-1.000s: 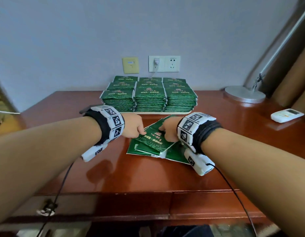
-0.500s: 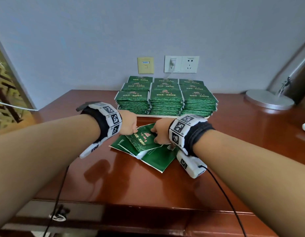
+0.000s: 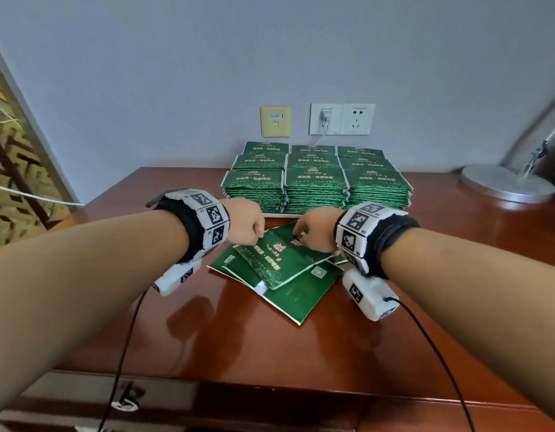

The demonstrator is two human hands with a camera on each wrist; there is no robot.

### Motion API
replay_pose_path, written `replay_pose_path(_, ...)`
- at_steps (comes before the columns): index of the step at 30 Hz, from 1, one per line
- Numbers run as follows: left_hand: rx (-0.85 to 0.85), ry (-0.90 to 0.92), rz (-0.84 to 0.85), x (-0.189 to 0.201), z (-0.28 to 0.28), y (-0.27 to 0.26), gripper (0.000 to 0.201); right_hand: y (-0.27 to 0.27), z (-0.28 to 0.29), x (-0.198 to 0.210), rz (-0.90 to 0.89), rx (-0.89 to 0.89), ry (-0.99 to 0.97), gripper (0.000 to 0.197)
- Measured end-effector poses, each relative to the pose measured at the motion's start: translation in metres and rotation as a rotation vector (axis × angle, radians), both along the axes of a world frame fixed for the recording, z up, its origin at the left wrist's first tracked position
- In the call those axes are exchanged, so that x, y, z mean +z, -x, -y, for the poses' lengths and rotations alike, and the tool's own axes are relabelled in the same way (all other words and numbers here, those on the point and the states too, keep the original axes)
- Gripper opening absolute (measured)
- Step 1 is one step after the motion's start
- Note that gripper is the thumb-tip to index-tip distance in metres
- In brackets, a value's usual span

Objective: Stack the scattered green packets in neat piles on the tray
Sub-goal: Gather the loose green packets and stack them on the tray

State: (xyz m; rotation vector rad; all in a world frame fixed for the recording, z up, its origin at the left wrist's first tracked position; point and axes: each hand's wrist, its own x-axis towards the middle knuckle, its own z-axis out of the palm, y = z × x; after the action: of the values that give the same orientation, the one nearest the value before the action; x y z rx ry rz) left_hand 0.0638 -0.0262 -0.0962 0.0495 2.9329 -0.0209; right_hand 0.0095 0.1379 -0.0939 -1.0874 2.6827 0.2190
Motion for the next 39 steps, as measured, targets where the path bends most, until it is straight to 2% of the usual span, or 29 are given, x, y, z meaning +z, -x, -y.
replay_pose_path(3,-0.098,0.005,-0.008,0.002,-0.014,0.002,0.047,0.012,-0.006,-0.004,-0.054,-0.106,-0.008,0.043)
replay_pose_path(6,-0.13,-0.013,0.188,0.0,-0.028,0.008,0.099,0.014,-0.018,-0.005,-0.059,-0.174,-0.006,0.04)
replay_pose_path(7,-0.157,0.018,0.222,0.0,-0.033,0.011,0.11,0.015,-0.021,-0.005,-0.06,-0.18,-0.009,0.041)
replay_pose_path(9,-0.21,0.077,0.224,-0.003,-0.044,0.015,0.121,0.014,-0.026,-0.004,-0.063,-0.18,-0.033,0.041)
replay_pose_path(13,-0.18,0.068,0.26,-0.01,-0.055,0.025,0.13,0.015,-0.028,-0.01,-0.045,-0.158,-0.064,0.04)
replay_pose_path(16,-0.208,0.1,0.254,-0.012,-0.054,0.03,0.126,0.021,-0.03,-0.014,-0.05,-0.156,-0.046,0.041)
replay_pose_path(22,-0.269,0.143,0.077,-0.005,-0.056,0.026,0.097,0.027,-0.032,-0.006,-0.041,-0.216,0.059,0.038)
replay_pose_path(26,-0.196,0.083,-0.009,-0.001,-0.051,0.023,0.057,0.022,-0.033,-0.005,-0.028,-0.231,0.077,0.037)
replay_pose_path(28,-0.153,0.071,-0.081,0.005,-0.045,0.017,0.055,0.017,-0.031,-0.006,-0.022,-0.224,0.061,0.036)
replay_pose_path(30,-0.126,0.111,-0.152,0.012,-0.034,0.012,0.063,0.013,-0.027,-0.007,-0.015,-0.211,0.062,0.038)
replay_pose_path(33,-0.072,0.093,-0.183,0.02,-0.012,0.004,0.046,0.006,-0.015,-0.008,-0.012,-0.156,0.118,0.043)
replay_pose_path(34,-0.049,0.087,-0.187,0.021,-0.003,0.001,0.05,0.003,-0.011,-0.008,-0.009,-0.123,0.133,0.045)
replay_pose_path(36,-0.019,0.072,-0.189,0.023,0.013,-0.006,0.053,-0.005,-0.002,-0.008,0.032,-0.068,0.132,0.056)
replay_pose_path(39,0.052,0.026,-0.153,0.021,0.033,-0.015,0.042,-0.014,0.01,-0.006,0.084,-0.025,-0.001,0.078)
